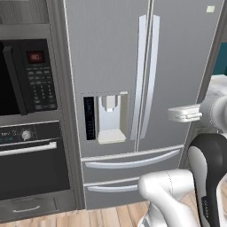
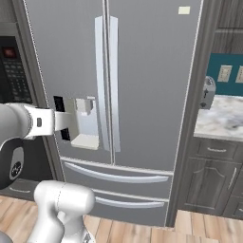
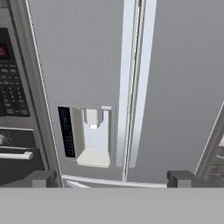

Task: Take the cakes from the fridge and place them on the empty tray on the dining counter.

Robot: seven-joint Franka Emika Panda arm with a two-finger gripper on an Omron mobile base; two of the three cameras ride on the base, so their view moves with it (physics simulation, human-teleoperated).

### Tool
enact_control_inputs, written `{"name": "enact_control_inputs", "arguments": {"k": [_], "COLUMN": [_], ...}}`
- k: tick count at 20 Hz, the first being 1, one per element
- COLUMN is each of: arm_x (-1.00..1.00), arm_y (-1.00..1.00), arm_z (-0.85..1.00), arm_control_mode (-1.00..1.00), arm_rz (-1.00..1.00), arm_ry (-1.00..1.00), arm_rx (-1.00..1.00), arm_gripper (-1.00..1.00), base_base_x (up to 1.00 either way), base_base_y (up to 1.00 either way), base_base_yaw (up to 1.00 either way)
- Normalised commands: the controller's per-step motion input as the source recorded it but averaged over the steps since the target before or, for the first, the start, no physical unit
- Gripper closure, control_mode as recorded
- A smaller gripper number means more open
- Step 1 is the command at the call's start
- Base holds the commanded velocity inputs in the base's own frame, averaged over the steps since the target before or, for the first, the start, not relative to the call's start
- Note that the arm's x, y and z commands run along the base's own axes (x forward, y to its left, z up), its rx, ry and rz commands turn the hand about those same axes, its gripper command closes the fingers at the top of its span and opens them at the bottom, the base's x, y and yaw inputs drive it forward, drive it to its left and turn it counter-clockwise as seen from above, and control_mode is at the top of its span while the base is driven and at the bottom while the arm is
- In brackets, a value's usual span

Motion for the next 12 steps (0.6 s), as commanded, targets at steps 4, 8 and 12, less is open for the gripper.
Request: {"name": "enact_control_inputs", "arguments": {"k": [4, 8, 12], "arm_x": [0.00, 0.30, 0.18], "arm_y": [0.00, -0.21, -0.47], "arm_z": [0.00, 0.00, 0.01], "arm_control_mode": [-1.00, -1.00, -1.00], "arm_rz": [0.00, 0.00, -0.01], "arm_ry": [0.00, 0.00, 0.00], "arm_rx": [0.00, 0.02, 0.02], "arm_gripper": [-1.00, -1.00, -1.00], "base_base_x": [0.00, 0.00, 0.00], "base_base_y": [0.00, 0.00, 0.00], "base_base_yaw": [0.00, 0.00, 0.00]}}
